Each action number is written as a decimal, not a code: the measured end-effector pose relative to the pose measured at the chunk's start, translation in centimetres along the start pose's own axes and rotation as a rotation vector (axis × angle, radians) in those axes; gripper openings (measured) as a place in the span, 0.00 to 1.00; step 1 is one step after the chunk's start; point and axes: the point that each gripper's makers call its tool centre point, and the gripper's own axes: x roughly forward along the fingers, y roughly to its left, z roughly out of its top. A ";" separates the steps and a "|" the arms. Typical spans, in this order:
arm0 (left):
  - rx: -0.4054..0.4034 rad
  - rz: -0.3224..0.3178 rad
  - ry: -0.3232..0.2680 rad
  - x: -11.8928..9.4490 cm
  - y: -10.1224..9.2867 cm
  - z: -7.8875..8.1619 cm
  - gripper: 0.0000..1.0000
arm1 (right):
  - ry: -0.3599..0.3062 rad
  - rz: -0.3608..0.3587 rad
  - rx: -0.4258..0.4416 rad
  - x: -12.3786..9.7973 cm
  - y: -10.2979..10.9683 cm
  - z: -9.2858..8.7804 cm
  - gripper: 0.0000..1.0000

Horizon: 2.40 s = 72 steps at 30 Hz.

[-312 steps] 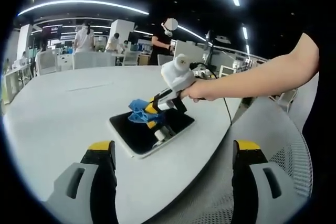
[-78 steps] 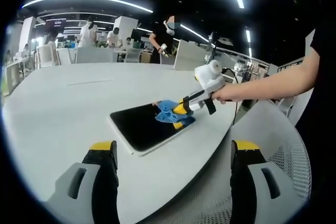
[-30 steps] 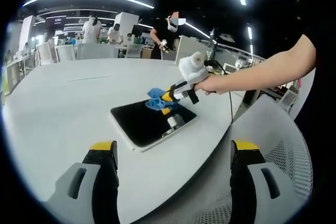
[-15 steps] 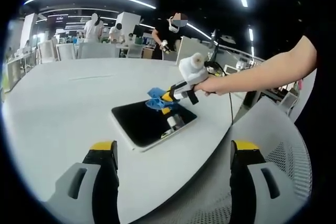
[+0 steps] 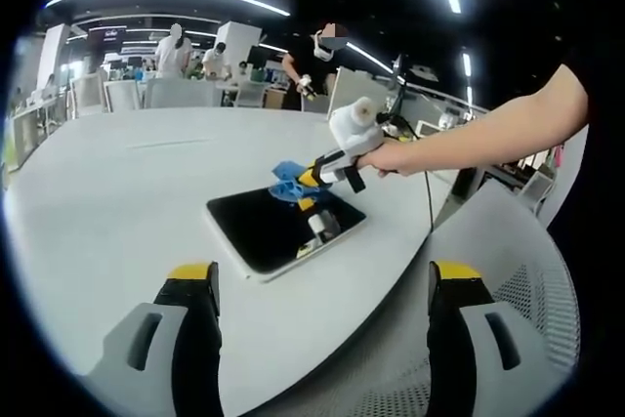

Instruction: Wipe the mirror surface with the cleaning cloth until all visible marks leave the cleaned area.

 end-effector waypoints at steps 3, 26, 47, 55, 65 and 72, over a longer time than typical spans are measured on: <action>-0.001 0.001 0.001 0.0 0.0 0.0 0.86 | 0.003 0.004 0.010 0.0 0.0 0.0 0.00; 0.006 -0.004 0.004 0.0 -0.1 0.0 0.87 | -0.049 -0.014 0.125 -5.6 -2.3 0.8 0.00; 0.013 -0.008 0.012 -0.1 -0.3 -0.2 0.87 | 0.061 -0.028 0.218 -8.0 -3.0 -6.2 0.00; 0.015 -0.006 0.019 -0.1 -0.2 -0.3 0.87 | 0.094 -0.007 0.221 -7.7 -2.7 -7.8 0.01; 0.015 0.003 0.025 -0.2 -0.1 -0.4 0.87 | 0.085 0.014 0.207 -7.3 -2.0 -8.6 0.02; 0.020 0.015 0.018 -0.2 0.1 -0.3 0.88 | 0.073 0.023 0.212 -7.0 -1.6 -8.8 0.07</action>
